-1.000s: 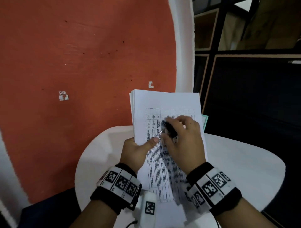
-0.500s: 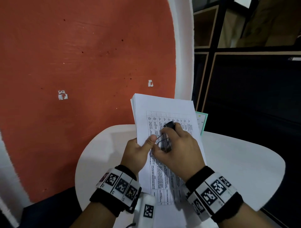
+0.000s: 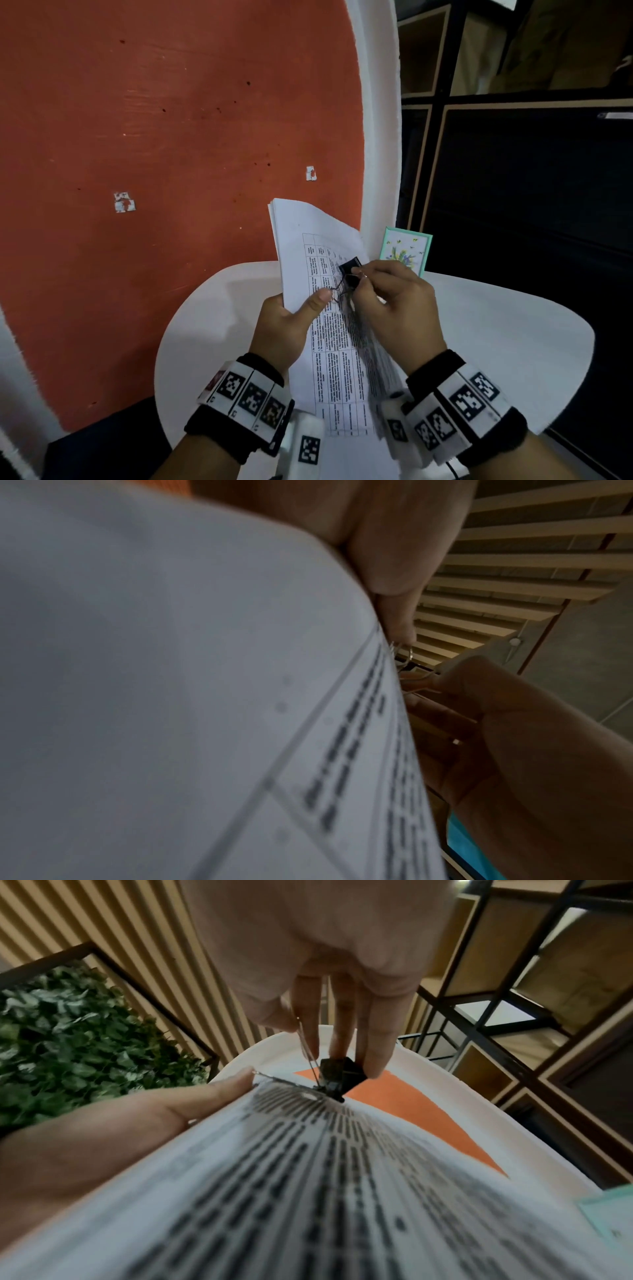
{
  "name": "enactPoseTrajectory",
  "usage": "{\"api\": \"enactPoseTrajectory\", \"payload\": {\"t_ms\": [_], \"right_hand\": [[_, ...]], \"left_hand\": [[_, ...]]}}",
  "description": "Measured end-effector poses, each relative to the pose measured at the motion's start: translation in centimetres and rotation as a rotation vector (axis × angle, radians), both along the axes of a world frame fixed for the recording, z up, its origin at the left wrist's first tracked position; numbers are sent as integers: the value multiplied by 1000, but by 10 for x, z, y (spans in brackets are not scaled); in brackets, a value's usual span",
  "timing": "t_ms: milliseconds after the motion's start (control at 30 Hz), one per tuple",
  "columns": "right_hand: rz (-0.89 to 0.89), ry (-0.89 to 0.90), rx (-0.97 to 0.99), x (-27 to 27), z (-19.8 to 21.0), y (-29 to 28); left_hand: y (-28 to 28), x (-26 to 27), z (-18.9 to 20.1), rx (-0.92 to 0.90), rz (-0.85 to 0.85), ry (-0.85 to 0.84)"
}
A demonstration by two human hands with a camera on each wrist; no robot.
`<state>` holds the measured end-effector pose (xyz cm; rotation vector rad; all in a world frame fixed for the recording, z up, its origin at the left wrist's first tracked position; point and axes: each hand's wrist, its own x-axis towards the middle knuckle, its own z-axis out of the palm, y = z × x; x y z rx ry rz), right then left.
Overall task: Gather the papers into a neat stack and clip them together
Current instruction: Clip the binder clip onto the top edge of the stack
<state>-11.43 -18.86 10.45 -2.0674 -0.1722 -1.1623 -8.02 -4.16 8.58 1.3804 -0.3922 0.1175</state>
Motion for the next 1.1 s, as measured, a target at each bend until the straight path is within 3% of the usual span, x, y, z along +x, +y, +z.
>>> {"api": "enactPoseTrajectory", "payload": {"t_ms": [133,400,567,667,800,867,1000,1100], "right_hand": [[63,71,139,-1,1,-3],[-39,-97,-35,1,-11,4],[13,-115,22,-8,-9,1],[114,-47,138,-16,-4,-3],[382,61,377,-34,4,-11],[443,103,391,-42,9,-12],[658,251,559,-43,7,-5],[609,358,417,-37,-7,10]], "left_hand": [[-3,-2,0,5,2,13],[-7,-6,-2,-14,-29,-34],[-6,-4,-4,36,22,-58],[-3,-1,-8,48,90,-19],[1,4,-7,22,109,17],[2,7,-6,29,131,36],[-3,8,-8,26,92,54],[-8,6,-11,25,-28,26]]}}
